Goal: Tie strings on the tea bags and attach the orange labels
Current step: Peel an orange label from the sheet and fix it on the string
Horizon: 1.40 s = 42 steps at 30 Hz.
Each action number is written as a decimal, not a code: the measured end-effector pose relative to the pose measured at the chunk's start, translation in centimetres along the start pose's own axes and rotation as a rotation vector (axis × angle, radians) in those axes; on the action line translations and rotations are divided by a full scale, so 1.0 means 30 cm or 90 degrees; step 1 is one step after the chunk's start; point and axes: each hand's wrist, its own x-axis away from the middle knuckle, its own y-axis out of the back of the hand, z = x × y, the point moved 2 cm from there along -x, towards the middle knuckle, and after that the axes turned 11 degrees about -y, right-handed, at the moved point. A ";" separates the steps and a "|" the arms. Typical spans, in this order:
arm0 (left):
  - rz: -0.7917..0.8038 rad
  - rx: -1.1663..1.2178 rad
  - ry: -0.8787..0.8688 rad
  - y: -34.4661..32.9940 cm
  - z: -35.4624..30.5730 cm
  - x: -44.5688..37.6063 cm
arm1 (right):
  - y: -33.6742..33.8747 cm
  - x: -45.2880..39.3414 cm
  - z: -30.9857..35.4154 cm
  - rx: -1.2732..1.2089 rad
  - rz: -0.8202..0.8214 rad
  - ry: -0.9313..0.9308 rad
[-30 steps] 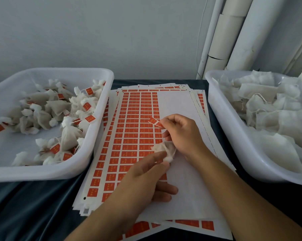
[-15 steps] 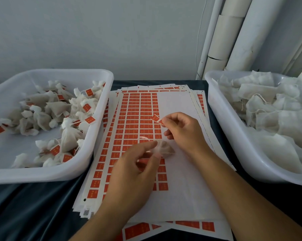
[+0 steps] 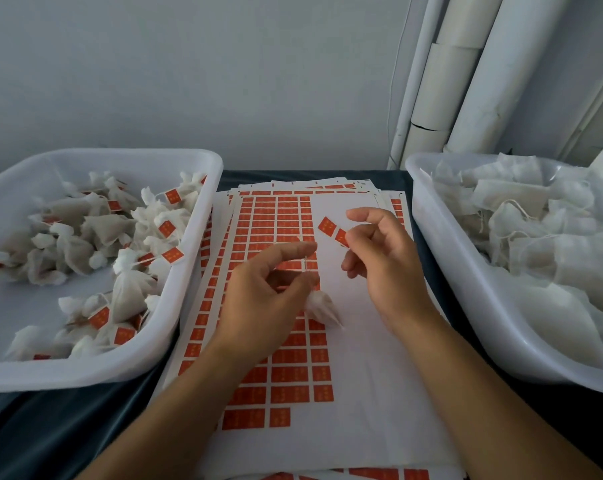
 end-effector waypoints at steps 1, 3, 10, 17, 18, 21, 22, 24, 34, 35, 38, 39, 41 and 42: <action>0.013 0.013 0.000 0.001 0.007 0.004 | 0.003 0.001 0.007 -0.005 0.018 0.012; 0.033 0.045 0.009 -0.002 0.023 0.015 | 0.004 0.005 0.021 -0.004 0.064 0.035; 0.082 0.108 0.046 0.002 0.058 0.020 | -0.014 0.035 0.033 0.144 0.179 0.060; 0.094 0.168 0.027 0.003 0.061 0.019 | -0.027 0.045 0.017 0.227 0.189 0.054; 0.096 0.172 0.025 0.002 0.061 0.019 | -0.028 0.045 0.016 0.234 0.184 0.055; 0.095 0.182 0.015 0.001 0.057 0.019 | -0.030 0.043 0.016 0.248 0.166 0.055; 0.093 0.186 0.013 0.000 0.056 0.020 | -0.031 0.042 0.016 0.251 0.160 0.055; 0.086 0.190 0.012 -0.001 0.055 0.020 | -0.033 0.044 0.017 0.259 0.153 0.057; 0.047 0.191 -0.003 -0.006 0.056 0.017 | -0.035 0.041 0.010 0.311 0.115 0.058; 0.045 0.190 -0.003 -0.006 0.057 0.016 | -0.035 0.042 0.008 0.319 0.110 0.058; 0.043 0.193 -0.001 -0.006 0.058 0.014 | -0.039 0.043 0.006 0.342 0.096 0.055; 0.041 0.189 -0.004 -0.006 0.057 0.014 | -0.040 0.043 0.006 0.353 0.094 0.054; 0.038 0.179 -0.012 -0.006 0.054 0.015 | -0.041 0.045 0.007 0.378 0.089 0.059; 0.036 0.177 -0.013 -0.006 0.054 0.016 | -0.043 0.046 0.009 0.390 0.086 0.065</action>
